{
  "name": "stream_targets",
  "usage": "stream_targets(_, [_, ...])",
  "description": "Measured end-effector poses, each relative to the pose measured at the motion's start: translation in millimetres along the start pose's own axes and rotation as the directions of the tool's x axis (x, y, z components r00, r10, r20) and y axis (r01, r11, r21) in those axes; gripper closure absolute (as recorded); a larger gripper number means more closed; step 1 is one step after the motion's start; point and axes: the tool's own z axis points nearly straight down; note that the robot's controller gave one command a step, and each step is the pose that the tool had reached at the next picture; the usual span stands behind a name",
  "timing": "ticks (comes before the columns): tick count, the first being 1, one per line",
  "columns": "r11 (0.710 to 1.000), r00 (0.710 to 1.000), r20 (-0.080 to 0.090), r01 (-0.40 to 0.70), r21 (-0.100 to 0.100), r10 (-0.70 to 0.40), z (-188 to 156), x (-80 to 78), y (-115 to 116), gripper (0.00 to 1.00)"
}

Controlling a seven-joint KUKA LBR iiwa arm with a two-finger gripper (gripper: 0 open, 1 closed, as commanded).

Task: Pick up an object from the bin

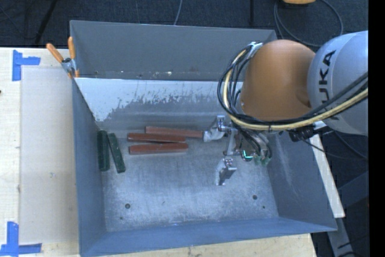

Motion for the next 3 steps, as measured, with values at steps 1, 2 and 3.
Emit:
stream_targets(1, [0.999, 0.999, 0.006, 0.048, 0.001, -0.049, 22, -50.4, 49, 0.00])
stream_targets(2, [0.996, 0.996, 0.007, 0.090, -0.002, -0.090, 85, -71.3, 32, 0.00])
stream_targets(3, [0.994, 0.994, 0.015, 0.110, 0.004, -0.110, 125, -92.0, 49, 1.00])
